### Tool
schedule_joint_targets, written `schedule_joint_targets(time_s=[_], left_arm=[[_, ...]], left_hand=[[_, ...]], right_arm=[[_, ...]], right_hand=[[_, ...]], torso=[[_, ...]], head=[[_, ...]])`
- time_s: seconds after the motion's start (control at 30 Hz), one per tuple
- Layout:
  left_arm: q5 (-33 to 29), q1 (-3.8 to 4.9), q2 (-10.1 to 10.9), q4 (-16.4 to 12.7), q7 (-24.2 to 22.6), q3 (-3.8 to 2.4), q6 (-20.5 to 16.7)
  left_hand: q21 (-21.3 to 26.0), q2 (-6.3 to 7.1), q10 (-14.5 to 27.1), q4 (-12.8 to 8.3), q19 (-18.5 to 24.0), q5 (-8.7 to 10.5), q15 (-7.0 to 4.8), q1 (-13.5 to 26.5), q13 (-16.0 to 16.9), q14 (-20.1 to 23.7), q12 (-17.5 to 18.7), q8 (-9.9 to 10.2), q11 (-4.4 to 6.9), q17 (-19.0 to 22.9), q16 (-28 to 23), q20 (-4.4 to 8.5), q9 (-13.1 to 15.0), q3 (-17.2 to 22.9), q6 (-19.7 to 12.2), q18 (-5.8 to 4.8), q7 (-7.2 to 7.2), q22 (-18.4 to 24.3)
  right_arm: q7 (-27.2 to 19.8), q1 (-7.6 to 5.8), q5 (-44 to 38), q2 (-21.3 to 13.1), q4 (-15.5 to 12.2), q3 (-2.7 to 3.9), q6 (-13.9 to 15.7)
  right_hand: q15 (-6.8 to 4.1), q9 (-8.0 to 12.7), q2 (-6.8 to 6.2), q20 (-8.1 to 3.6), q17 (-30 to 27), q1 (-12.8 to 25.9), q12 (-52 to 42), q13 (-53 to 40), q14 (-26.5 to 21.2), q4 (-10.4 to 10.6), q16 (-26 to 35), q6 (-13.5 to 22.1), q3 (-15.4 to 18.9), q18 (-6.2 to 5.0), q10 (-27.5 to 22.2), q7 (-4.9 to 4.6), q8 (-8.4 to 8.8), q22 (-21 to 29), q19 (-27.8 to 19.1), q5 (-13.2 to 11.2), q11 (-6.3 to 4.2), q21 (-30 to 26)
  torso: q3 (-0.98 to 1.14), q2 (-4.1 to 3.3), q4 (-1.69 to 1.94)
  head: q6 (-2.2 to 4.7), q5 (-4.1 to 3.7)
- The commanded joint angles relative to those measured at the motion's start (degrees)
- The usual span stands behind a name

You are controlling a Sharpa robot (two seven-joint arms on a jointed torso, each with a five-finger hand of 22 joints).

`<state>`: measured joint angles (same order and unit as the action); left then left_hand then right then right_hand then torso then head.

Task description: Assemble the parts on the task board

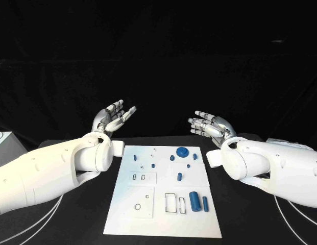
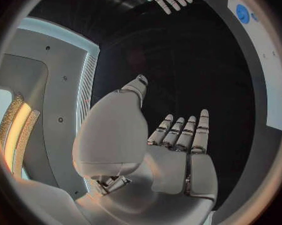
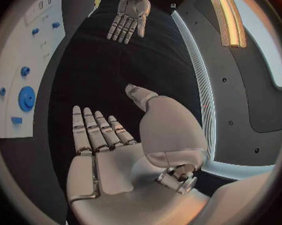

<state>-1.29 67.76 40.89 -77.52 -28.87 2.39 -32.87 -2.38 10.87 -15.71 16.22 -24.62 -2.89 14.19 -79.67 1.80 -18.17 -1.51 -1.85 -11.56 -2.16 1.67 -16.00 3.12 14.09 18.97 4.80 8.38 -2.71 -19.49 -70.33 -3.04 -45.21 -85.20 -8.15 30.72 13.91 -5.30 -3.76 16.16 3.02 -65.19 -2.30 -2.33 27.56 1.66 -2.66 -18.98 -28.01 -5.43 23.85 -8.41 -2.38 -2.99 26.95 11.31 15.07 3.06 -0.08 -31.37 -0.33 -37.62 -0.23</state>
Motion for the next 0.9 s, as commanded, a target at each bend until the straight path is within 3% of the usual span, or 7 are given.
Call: schedule_joint_targets(time_s=[0.03, 0.17, 0.2, 0.33, 0.53, 0.6, 0.9], left_arm=[[-0.6, 0.26, -0.2, 0.3, -1.1, 0.03, 5.4], [-0.6, 0.26, -0.2, 0.3, -1.1, 0.03, 5.4], [-0.6, 0.24, 0.6, 0.5, -0.9, 0.05, 7.1], [-0.6, 0.25, 1.1, -0.1, -0.9, 0.05, 8.2], [-0.3, 0.28, 2.7, -2.0, -0.7, 0.05, 9.7], [0.1, 0.3, 3.4, -3.0, -0.6, 0.04, 10.0], [2.8, 0.51, 7.6, -8.7, 0.1, -0.01, 14.4]], left_hand=[[-0.5, -0.01, -1.2, 0.7, -0.8, -0.4, 0.23, -2.7, 0.2, -1.2, -0.4, -0.5, -0.17, -0.2, 0.5, -0.47, 0.2, 0.3, 1.3, 1.28, 5.68, -0.2], [-0.9, -0.81, -2.8, 0.6, -1.6, -0.33, 0.32, -2.9, 0.3, -2.8, -0.6, -0.9, -0.57, -0.5, 0.9, -0.53, 0.4, 0.7, 2.6, 1.29, 6.06, -0.4], [-0.9, -0.92, -3.2, 0.6, -1.8, -0.32, 0.29, -2.9, 0.4, -3.1, -0.7, -1.0, -0.73, -0.5, 0.9, -0.52, 0.5, 0.8, 2.9, 1.31, 6.19, -0.4], [-1.9, -2.16, -7.5, 0.4, -4.3, -0.22, -0.15, -3.1, 0.7, -7.4, -1.2, -1.9, -1.99, -1.2, 1.9, -0.51, 1.1, 1.7, 6.1, 1.65, 7.19, -0.8], [-6.6, -3.21, -21.4, -0.4, -17.3, -0.2, -1.89, -3.7, 1.5, -26.1, -2.6, -4.7, -2.62, -4.0, 6.5, -0.56, 3.0, 3.6, 16.0, 3.67, 7.24, -2.8], [-9.0, -3.31, -31.3, -1.2, -21.1, -0.18, -3.27, -4.2, 2.2, -30.5, -4.3, -6.3, -1.54, -5.0, 8.9, -0.33, 3.9, 4.4, 21.1, 5.1, 7.08, -3.7], [-18.5, -2.38, -41.4, -4.5, -30.9, -0.17, -7.78, -3.3, 2.1, -42.9, -6.3, -9.6, 1.77, -11.5, 19.3, 3.65, 5.5, 8.3, 30.9, 5.63, 4.65, -8.0]], right_arm=[[5.2, -0.95, -3.8, 0.0, 0.5, -0.66, -9.5], [5.9, -1.52, -4.2, -0.1, 0.8, -1.1, -10.7], [4.5, -1.98, -21.1, -0.2, 3.7, -1.1, -6.9], [4.5, -2.57, -29.6, -0.2, 4.9, -1.09, -6.2], [5.8, -3.56, -43.4, -0.2, 5.7, -1.07, -5.3], [6.7, -3.88, -47.6, -0.2, 5.8, -1.06, -5.0], [12.5, -4.89, -64.2, -0.4, 5.9, -0.97, -5.0]], right_hand=[[-0.15, -0.9, -0.52, 0.38, 0.7, -4.5, -0.6, -0.4, 5.4, -2.0, -1.2, -4.4, -1.4, -1.37, 5.3, -8.8, -0.96, -0.5, 3.4, -0.6, 0.08, 1.2], [-1.51, -2.7, -1.6, 0.32, 2.3, -7.4, -1.9, -1.1, 17.5, -4.3, -3.7, -13.5, -1.6, -2.75, 16.5, -8.39, -3.26, -1.1, 9.3, -1.1, -0.85, 3.0], [-1.71, -3.0, -1.72, 0.33, 2.5, -7.6, -2.1, -1.2, 18.8, -4.5, -4.0, -14.6, -1.6, -2.89, 18.0, -8.32, -3.55, -1.2, 10.3, -1.1, -0.96, 3.3], [-3.49, -4.9, -2.39, 0.25, 3.3, -8.8, -3.2, -1.4, 24.9, -4.9, -5.7, -25.3, -2.1, -4.73, 28.6, -7.16, -6.31, -1.9, 17.8, -1.1, -2.54, 5.8], [-6.12, -5.5, -3.88, -1.77, 4.5, -9.8, -2.5, -1.3, 32.6, -4.4, -8.4, -32.5, -3.8, -5.08, 36.0, -5.39, -7.89, -2.6, 24.0, -1.2, -4.63, 9.0], [-6.82, -5.5, -4.31, -2.54, 5.1, -10.2, -2.3, -1.4, 34.8, -4.3, -9.2, -33.5, -4.1, -5.14, 37.8, -5.04, -8.1, -2.9, 25.5, -1.1, -5.16, 9.9], [-11.89, -5.9, -5.44, -8.14, 11.0, -12.3, -1.7, -1.5, 48.7, -5.1, -15.9, -38.9, -0.8, -4.9, 46.3, -1.9, -9.15, -8.7, 35.4, -1.3, -8.76, 20.9]], torso=[[-0.01, -0.01, -0.01], [-0.01, -0.01, -0.01], [-0.34, -0.41, 0.07], [-0.5, -1.19, 0.29], [-0.58, -2.3, 0.66], [-0.67, -2.85, 0.8], [-1.15, -4.85, 1.87]], head=[[-0.01, 0.0], [-0.01, 0.0], [-1.55, -0.72], [-1.6, -0.78], [-1.64, -1.17], [-1.55, -1.37], [-1.24, -2.45]])
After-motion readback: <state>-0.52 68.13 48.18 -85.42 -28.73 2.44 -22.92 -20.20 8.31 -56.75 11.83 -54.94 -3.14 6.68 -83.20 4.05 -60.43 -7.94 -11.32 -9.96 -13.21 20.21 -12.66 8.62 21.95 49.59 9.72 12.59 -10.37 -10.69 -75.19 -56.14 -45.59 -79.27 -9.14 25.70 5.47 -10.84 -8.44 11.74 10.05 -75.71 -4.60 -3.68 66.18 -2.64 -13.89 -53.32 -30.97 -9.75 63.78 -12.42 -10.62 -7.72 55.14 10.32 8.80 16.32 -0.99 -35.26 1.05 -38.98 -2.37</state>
